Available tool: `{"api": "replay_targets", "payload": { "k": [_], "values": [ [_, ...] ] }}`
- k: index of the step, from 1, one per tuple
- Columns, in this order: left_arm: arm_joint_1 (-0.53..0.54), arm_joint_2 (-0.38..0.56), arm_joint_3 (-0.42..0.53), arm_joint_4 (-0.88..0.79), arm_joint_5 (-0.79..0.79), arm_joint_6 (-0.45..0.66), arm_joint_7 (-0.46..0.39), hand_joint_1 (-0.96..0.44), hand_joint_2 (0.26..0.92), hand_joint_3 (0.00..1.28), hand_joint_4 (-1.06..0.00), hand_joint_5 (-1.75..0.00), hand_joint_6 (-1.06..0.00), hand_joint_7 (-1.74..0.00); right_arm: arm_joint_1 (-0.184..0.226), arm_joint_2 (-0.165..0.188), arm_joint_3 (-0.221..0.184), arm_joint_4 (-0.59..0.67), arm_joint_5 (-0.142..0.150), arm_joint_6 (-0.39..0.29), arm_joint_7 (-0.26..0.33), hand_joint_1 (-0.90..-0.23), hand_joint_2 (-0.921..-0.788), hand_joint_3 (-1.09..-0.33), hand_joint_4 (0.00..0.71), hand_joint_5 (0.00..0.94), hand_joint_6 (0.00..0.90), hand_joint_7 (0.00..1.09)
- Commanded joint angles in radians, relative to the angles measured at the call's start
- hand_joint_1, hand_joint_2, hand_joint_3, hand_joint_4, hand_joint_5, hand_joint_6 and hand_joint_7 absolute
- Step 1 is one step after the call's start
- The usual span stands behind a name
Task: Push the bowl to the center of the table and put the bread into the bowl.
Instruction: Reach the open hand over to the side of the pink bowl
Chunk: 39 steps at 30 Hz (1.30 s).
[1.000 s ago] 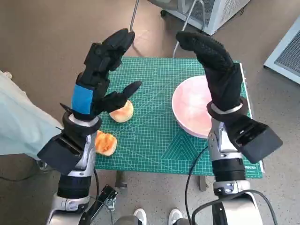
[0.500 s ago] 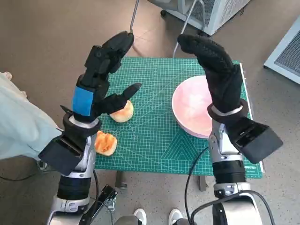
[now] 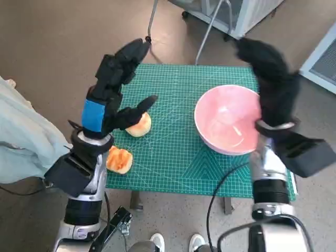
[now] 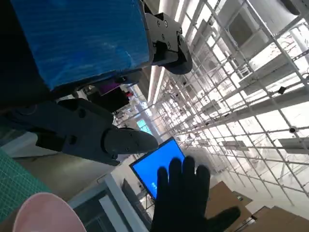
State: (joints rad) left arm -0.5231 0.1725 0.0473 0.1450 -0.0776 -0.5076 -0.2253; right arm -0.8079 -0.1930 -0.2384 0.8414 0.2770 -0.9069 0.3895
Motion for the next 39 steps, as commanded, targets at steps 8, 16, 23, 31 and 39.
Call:
{"api": "replay_targets", "payload": {
  "k": [8, 16, 23, 31, 39],
  "values": [
    [0.026, -0.005, 0.005, 0.019, 0.006, -0.034, 0.007, -0.35, 0.921, 0.28, -0.35, 0.0, -0.16, -0.5, -0.001, -0.083, -0.062, 0.209, -0.11, -0.053, -0.205, -0.614, -0.921, -0.929, 0.23, 0.005, -0.001, 0.69],
    [0.032, -0.01, 0.006, 0.035, 0.004, -0.05, 0.012, -0.36, 0.921, 0.28, -0.35, 0.0, -0.19, -0.45, 0.009, -0.121, -0.066, 0.336, -0.157, -0.023, -0.297, -0.615, -0.921, -0.951, 0.221, 0.001, -0.001, 0.69],
    [0.037, -0.014, 0.007, 0.049, 0.001, -0.061, 0.014, -0.36, 0.921, 0.28, -0.35, 0.0, -0.2, -0.44, 0.026, -0.123, -0.064, 0.406, -0.176, 0.044, -0.337, -0.613, -0.921, -0.963, 0.212, 0.0, -0.001, 0.65],
    [0.047, -0.016, 0.01, 0.053, -0.002, -0.068, 0.012, -0.37, 0.921, 0.28, -0.35, 0.0, -0.22, -0.4, 0.035, -0.101, -0.066, 0.451, -0.176, 0.141, -0.358, -0.597, -0.921, -0.967, 0.213, 0.001, -0.001, 0.63],
    [0.059, -0.012, 0.017, 0.052, -0.009, -0.07, 0.007, -0.37, 0.921, 0.27, -0.35, 0.0, -0.24, -0.36, 0.037, -0.063, -0.069, 0.473, -0.175, 0.225, -0.382, -0.545, -0.921, -0.968, 0.232, 0.01, 0.038, 0.63]
  ]
}}
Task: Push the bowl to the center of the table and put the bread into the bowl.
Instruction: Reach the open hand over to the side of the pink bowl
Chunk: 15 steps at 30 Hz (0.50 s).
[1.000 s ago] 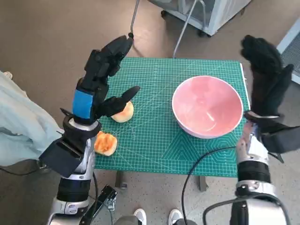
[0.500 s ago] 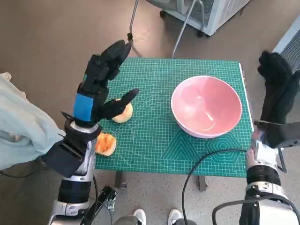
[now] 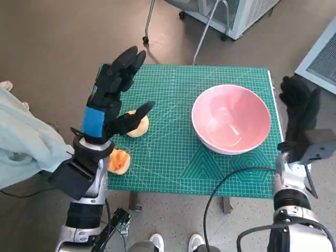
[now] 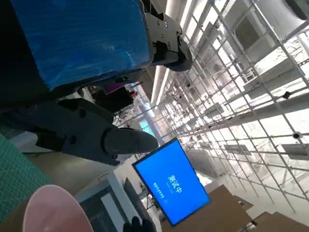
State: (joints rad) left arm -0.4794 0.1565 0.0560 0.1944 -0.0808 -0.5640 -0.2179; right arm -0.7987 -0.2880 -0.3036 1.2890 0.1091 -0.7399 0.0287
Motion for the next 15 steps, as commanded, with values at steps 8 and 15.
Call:
{"api": "replay_targets", "payload": {
  "k": [8, 15],
  "values": [
    [0.025, 0.007, 0.016, 0.002, -0.025, -0.009, -0.011, -0.38, 0.921, 0.27, -0.36, -0.01, -0.28, -0.31, 0.013, 0.078, -0.014, 0.035, 0.002, 0.128, -0.031, -0.535, -0.921, -0.963, 0.263, 0.014, 0.096, 0.6],
    [0.035, 0.007, 0.018, -0.011, -0.023, 0.001, -0.011, -0.38, 0.921, 0.27, -0.37, -0.01, -0.3, -0.29, -0.01, 0.119, -0.051, 0.041, 0.038, 0.184, 0.007, -0.562, -0.921, -0.949, 0.257, 0.007, 0.112, 0.57]
  ]
}}
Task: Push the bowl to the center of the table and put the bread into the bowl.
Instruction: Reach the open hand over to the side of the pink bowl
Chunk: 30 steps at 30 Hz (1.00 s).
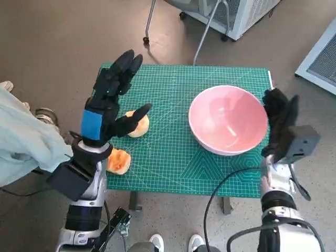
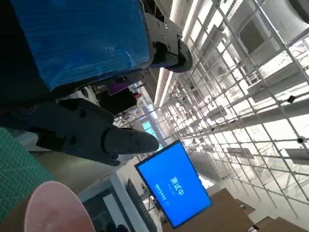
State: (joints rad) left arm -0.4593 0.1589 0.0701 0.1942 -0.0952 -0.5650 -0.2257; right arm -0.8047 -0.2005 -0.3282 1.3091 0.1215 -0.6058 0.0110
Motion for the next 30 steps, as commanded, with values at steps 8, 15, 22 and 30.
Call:
{"api": "replay_targets", "payload": {
  "k": [8, 15, 22, 30],
  "values": [
    [0.031, 0.01, 0.004, -0.034, -0.002, 0.016, -0.003, -0.38, 0.921, 0.27, -0.37, -0.01, -0.31, -0.27, -0.037, 0.081, -0.098, 0.024, 0.089, 0.114, 0.089, -0.558, -0.921, -0.942, 0.235, 0.0, 0.103, 0.55],
    [0.046, 0.021, 0.009, -0.048, -0.002, 0.019, -0.004, -0.38, 0.921, 0.27, -0.37, -0.01, -0.31, -0.26, -0.072, 0.118, -0.144, 0.023, 0.131, 0.141, 0.119, -0.556, -0.921, -0.929, 0.238, 0.003, 0.117, 0.56],
    [0.058, 0.036, 0.018, -0.041, -0.002, 0.007, -0.006, -0.38, 0.921, 0.27, -0.37, 0.0, -0.32, -0.24, -0.105, 0.146, -0.156, 0.025, 0.131, 0.134, 0.104, -0.538, -0.921, -0.926, 0.23, 0.004, 0.137, 0.58],
    [0.067, 0.042, 0.022, -0.036, 0.002, -0.002, -0.004, -0.39, 0.921, 0.27, -0.38, 0.0, -0.36, -0.17, -0.139, 0.17, -0.172, 0.029, 0.137, 0.15, 0.09, -0.552, -0.921, -0.908, 0.242, 0.009, 0.168, 0.6]
  ]
}}
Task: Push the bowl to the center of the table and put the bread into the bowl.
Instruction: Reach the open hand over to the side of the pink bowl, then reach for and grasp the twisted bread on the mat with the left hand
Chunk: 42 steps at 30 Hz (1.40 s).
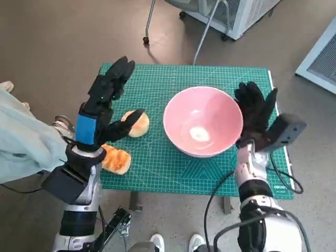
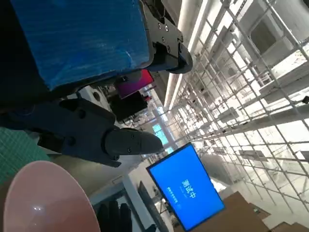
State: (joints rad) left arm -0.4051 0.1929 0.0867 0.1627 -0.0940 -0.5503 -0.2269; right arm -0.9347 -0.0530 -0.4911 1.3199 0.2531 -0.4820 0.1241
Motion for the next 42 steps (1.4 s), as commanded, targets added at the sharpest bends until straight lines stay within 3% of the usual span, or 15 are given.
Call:
{"api": "replay_targets", "payload": {
  "k": [1, 9, 19, 23, 27, 30, 33, 35, 38, 42],
  "values": [
    [0.013, 0.008, 0.005, -0.003, 0.002, -0.018, -0.002, -0.39, 0.921, 0.27, -0.38, 0.0, -0.36, -0.17, -0.014, 0.025, -0.011, 0.019, 0.005, 0.03, -0.026, -0.557, -0.921, -0.903, 0.244, 0.01, 0.171, 0.6],
    [0.025, 0.012, 0.009, 0.001, 0.006, -0.031, -0.002, -0.39, 0.921, 0.27, -0.38, 0.0, -0.37, -0.15, -0.036, 0.04, -0.026, 0.021, 0.011, 0.052, -0.023, -0.568, -0.921, -0.845, 0.248, 0.009, 0.177, 0.6],
    [0.063, 0.042, 0.035, -0.004, -0.011, -0.045, -0.019, -0.39, 0.921, 0.27, -0.37, 0.0, -0.38, -0.13, -0.047, 0.017, -0.011, 0.013, -0.009, 0.033, -0.022, -0.59, -0.921, -0.838, 0.252, 0.009, 0.186, 0.61],
    [0.082, 0.074, 0.056, -0.018, -0.022, -0.043, -0.035, -0.39, 0.921, 0.26, -0.37, 0.0, -0.39, -0.09, -0.053, 0.004, 0.03, 0.003, -0.056, -0.013, -0.046, -0.581, -0.921, -0.845, 0.256, 0.01, 0.183, 0.61],
    [0.105, 0.138, 0.085, -0.04, -0.025, -0.026, -0.067, -0.4, 0.921, 0.26, -0.37, 0.0, -0.4, -0.07, -0.059, -0.013, 0.093, -0.016, -0.122, -0.095, -0.06, -0.592, -0.921, -0.855, 0.258, 0.009, 0.166, 0.61],
    [0.12, 0.217, 0.109, -0.061, -0.014, 0.006, -0.106, -0.4, 0.921, 0.26, -0.36, 0.0, -0.4, -0.06, -0.063, -0.032, 0.135, -0.035, -0.16, -0.164, -0.038, -0.606, -0.921, -0.869, 0.257, 0.008, 0.144, 0.61],
    [0.139, 0.304, 0.132, -0.09, 0.004, 0.045, -0.149, -0.4, 0.921, 0.26, -0.33, 0.0, -0.39, -0.05, -0.065, -0.047, 0.164, -0.058, -0.175, -0.233, 0.006, -0.636, -0.921, -0.876, 0.258, 0.008, 0.125, 0.6],
    [0.149, 0.359, 0.142, -0.108, 0.015, 0.071, -0.18, -0.41, 0.921, 0.25, -0.32, 0.0, -0.38, -0.04, -0.067, -0.052, 0.171, -0.077, -0.161, -0.273, 0.058, -0.658, -0.921, -0.874, 0.26, 0.008, 0.115, 0.61],
    [0.165, 0.446, 0.151, -0.135, 0.03, 0.11, -0.236, -0.41, 0.921, 0.21, -0.3, 0.0, -0.37, -0.03, -0.068, -0.042, 0.161, -0.133, -0.095, -0.333, 0.189, -0.673, -0.921, -0.855, 0.271, 0.011, 0.101, 0.64],
    [0.183, 0.535, 0.154, -0.167, 0.039, 0.159, -0.299, -0.42, 0.921, 0.15, -0.27, 0.0, -0.36, -0.02, -0.056, -0.023, 0.171, -0.22, -0.027, -0.393, 0.315, -0.686, -0.921, -0.812, 0.302, 0.021, 0.098, 0.7]
  ]
}}
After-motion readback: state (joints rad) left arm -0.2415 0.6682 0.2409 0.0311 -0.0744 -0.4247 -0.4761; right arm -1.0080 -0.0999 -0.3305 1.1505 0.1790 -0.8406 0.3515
